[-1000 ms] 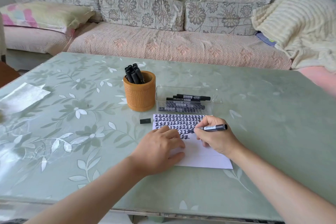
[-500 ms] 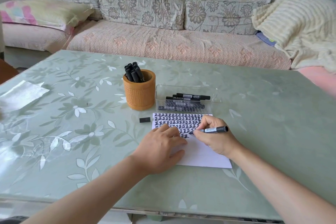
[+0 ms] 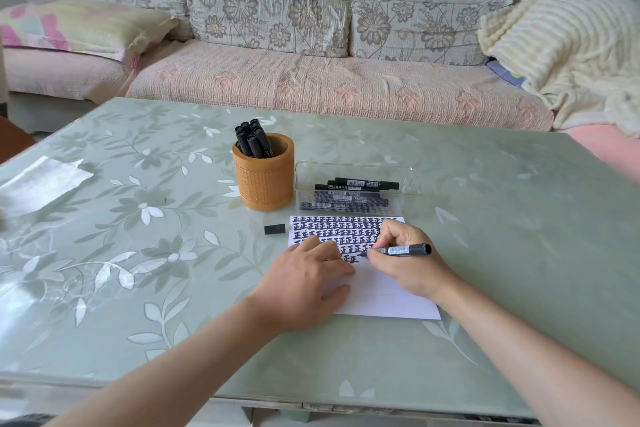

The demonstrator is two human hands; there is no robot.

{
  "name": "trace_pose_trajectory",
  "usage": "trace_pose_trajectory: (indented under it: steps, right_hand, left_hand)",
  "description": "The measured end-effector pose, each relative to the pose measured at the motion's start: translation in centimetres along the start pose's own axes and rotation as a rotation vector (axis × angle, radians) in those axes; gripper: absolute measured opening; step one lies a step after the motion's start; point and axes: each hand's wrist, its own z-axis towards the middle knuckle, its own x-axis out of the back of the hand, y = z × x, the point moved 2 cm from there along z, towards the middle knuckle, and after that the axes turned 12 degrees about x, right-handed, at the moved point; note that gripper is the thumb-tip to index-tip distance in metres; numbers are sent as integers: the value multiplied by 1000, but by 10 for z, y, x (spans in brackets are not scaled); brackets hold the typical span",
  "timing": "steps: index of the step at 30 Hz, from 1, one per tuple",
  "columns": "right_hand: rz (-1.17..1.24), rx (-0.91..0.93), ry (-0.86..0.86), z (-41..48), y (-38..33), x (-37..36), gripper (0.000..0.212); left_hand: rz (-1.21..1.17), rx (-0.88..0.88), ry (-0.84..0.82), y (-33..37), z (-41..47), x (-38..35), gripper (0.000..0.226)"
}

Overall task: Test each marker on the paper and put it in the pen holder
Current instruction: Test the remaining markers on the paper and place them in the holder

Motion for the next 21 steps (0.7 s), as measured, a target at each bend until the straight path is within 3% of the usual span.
trace_pose_trajectory:
  steps: [15,21]
  right_hand:
    - [17,31,-11,1,-3,1,21]
    - [36,15,-89,-1,-4,1,22]
  left_hand:
    - [-5,6,1,0,0,0,24]
    - [-5,3,-4,0,0,0,25]
